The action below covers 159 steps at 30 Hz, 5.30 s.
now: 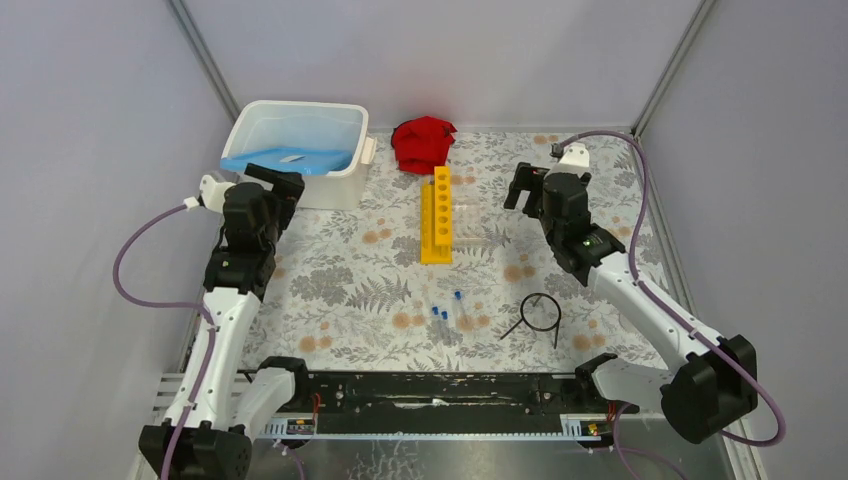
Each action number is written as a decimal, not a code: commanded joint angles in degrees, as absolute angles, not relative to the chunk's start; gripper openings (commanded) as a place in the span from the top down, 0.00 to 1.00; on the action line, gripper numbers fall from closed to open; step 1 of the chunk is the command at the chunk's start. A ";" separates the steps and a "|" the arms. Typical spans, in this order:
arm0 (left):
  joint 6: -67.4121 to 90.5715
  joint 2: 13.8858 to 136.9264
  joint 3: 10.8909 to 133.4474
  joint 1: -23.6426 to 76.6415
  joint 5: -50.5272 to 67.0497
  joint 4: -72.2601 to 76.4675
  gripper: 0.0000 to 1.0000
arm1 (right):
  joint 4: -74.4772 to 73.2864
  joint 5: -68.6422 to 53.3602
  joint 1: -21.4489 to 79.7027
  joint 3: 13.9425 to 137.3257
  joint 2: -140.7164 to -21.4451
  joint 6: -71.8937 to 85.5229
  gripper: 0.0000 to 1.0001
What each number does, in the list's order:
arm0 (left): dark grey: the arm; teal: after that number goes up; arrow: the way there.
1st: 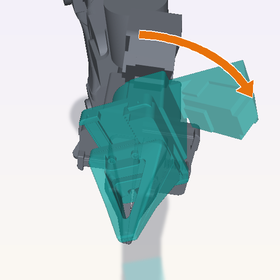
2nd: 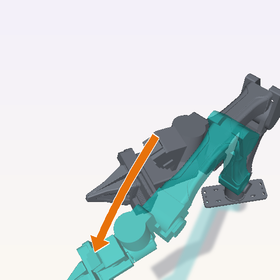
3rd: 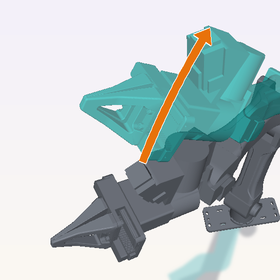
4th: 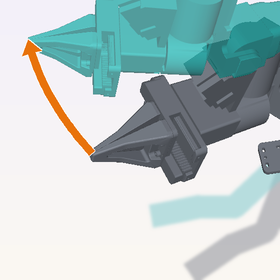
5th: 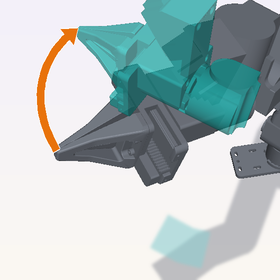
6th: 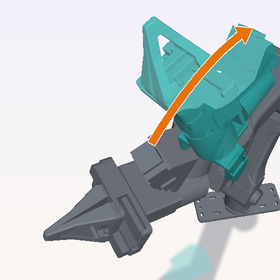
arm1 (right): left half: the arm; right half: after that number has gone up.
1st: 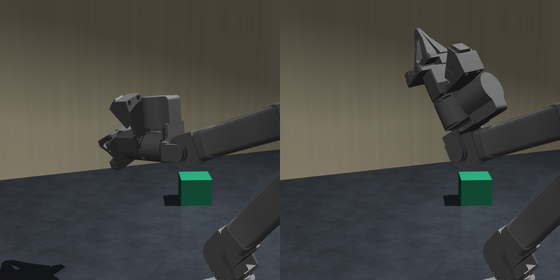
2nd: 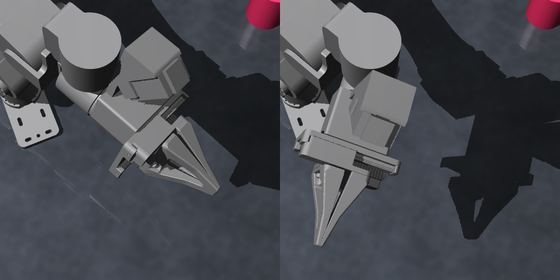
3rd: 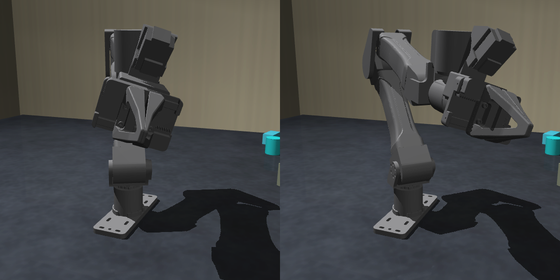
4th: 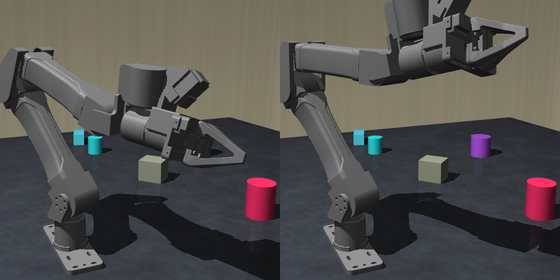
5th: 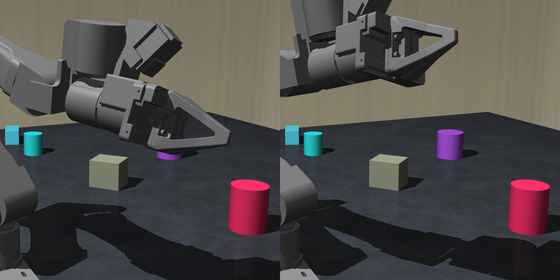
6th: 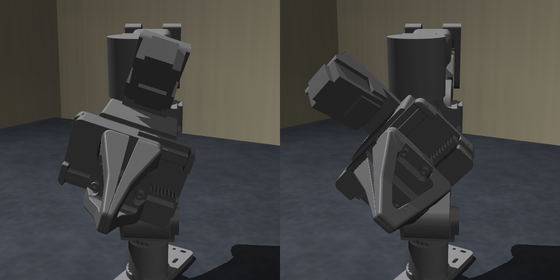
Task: Organize the chemistry lab equipment
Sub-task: Move the storage box to the center of the board, then pick up the storage box lid from the storage box.
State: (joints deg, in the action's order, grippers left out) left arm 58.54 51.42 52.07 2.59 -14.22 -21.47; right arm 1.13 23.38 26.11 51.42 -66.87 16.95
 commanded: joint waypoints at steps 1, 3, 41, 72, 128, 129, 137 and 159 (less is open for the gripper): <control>64.07 53.33 57.39 2.90 -19.80 -25.29 0.01 | 1.31 24.85 26.72 56.92 -67.39 16.29 0.00; 65.01 55.27 58.65 2.90 -20.96 -25.39 0.01 | 3.01 24.81 26.72 57.06 -68.15 15.21 0.00; 77.16 75.37 65.95 2.56 -30.14 -15.88 0.08 | 9.99 18.62 26.72 58.97 -78.06 12.32 0.00; 72.05 86.31 66.25 -2.90 -11.93 -5.76 0.78 | 10.65 12.83 28.27 59.19 -78.97 12.32 0.03; 50.46 73.10 64.77 -0.27 1.65 -40.24 1.00 | -1.68 25.48 42.37 65.77 -81.62 14.72 0.05; 50.38 72.74 64.25 1.04 1.91 -40.33 1.00 | -3.03 26.66 42.38 65.90 -81.26 15.03 0.05; 50.24 70.11 61.64 6.76 2.28 -41.22 1.00 | -14.87 38.20 42.29 64.51 -75.85 19.40 0.03; 52.72 62.46 65.92 9.49 -3.14 -47.71 1.00 | -37.03 31.24 42.37 59.94 -58.15 29.63 0.05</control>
State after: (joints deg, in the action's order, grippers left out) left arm 53.01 62.72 62.85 9.06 -0.86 -40.01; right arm -34.35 32.67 41.95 60.36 -59.57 28.27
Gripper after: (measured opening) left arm 0.287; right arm 0.951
